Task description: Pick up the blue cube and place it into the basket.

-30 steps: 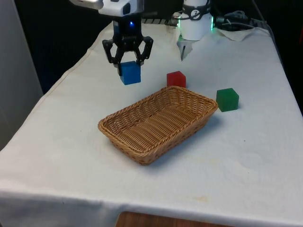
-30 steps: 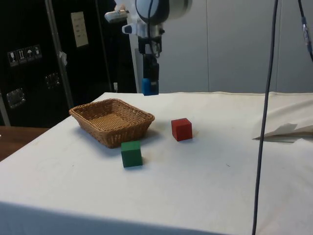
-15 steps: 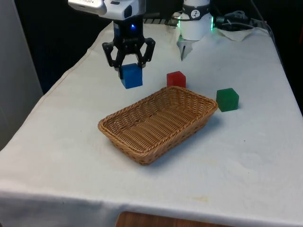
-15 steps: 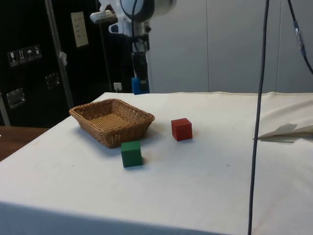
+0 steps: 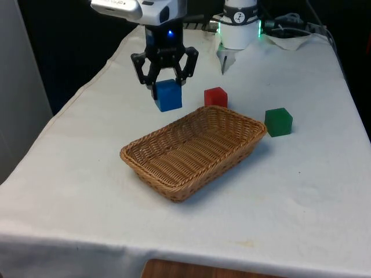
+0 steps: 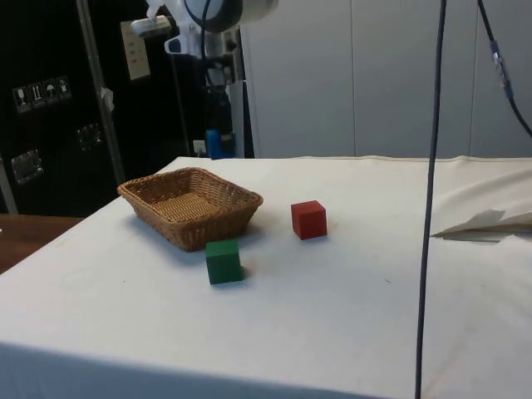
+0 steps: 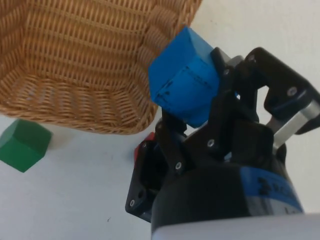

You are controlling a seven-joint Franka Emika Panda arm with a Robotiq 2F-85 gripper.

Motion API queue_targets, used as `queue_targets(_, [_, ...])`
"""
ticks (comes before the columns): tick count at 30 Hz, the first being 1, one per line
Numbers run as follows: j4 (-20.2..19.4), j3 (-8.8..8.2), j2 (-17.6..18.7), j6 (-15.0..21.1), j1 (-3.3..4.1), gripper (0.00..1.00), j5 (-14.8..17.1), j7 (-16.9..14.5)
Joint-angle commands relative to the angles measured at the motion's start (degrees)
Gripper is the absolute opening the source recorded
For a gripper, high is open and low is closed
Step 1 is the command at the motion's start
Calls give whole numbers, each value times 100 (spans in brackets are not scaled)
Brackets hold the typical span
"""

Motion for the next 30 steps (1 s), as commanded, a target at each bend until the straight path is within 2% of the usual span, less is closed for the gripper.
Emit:
queue_targets(1, [40,-11,23,-34,40,1,-34,74])
queue_targets(6, [172,103,92,-46,52,1,-29,212])
queue_targets(7, [86,115,29,0,17,1,0,143])
queue_targets(8, [206,126,115,-52,57,1,-29,241])
queue_targets(12, [401,212,235,-86,69,1,-29,367])
queue_targets(16, [464,275,286,-29,40,1,0,378])
queue_targets(22, [785,321,596,0,34,1,34,476])
queue_targets(30, [934,350,900,172,23,1,109,476])
